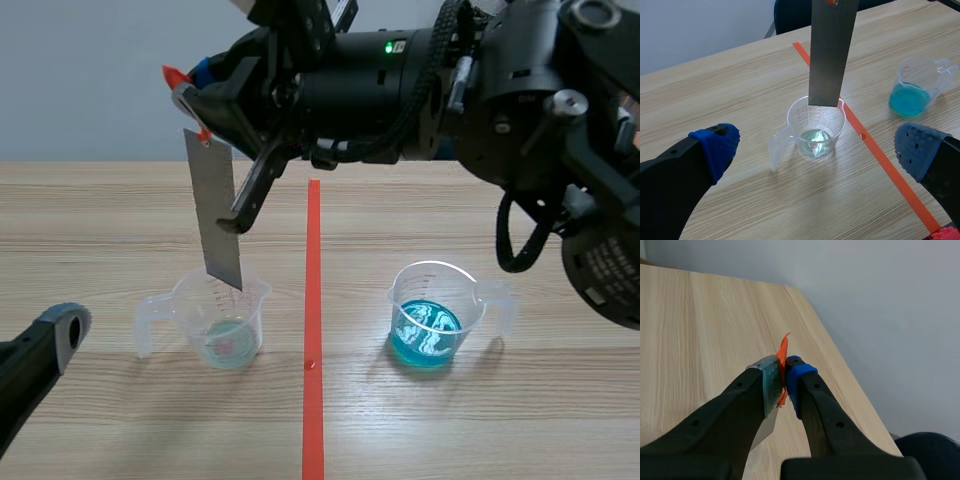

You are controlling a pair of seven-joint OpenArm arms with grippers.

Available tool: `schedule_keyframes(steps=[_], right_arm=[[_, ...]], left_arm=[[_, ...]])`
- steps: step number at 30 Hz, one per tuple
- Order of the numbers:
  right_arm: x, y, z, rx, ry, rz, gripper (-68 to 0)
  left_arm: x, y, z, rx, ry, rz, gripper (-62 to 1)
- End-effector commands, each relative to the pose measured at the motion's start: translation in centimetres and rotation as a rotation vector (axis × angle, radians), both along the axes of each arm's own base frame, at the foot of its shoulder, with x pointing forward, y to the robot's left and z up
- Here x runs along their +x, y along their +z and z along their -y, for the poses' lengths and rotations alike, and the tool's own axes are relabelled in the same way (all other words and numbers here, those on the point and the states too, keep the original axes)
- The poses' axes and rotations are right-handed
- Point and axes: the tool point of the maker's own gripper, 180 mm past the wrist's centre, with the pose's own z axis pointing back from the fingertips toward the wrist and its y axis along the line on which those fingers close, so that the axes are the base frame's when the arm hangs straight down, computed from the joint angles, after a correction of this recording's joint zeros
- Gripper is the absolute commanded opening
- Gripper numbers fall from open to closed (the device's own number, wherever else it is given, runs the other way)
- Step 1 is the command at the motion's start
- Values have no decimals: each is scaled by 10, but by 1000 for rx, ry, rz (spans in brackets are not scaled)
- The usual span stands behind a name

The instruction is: Do the redox reaction experiment

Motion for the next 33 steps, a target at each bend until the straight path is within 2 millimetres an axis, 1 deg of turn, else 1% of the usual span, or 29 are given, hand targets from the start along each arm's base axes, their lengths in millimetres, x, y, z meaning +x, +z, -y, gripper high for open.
schedule_keyframes(steps=[1, 6, 10, 17, 25, 33], right_arm=[[-2, 18, 10, 27, -7, 52, -667], [-6, 22, 30, -4, -15, 100, -667], [-11, 19, 47, -21, -9, 99, -667], [-15, 11, 85, -54, -15, 119, -667], [-21, 12, 127, -93, -33, 151, -667], [-23, 14, 159, -139, -66, 167, -667]], left_arm=[[0, 4, 2, -15, 3, 9, 14], [0, 4, 2, -15, 3, 9, 14], [0, 4, 2, -14, 3, 8, 14], [0, 4, 2, -15, 3, 9, 14], [0, 4, 2, -15, 3, 9, 14], [0, 4, 2, -14, 3, 8, 14]])
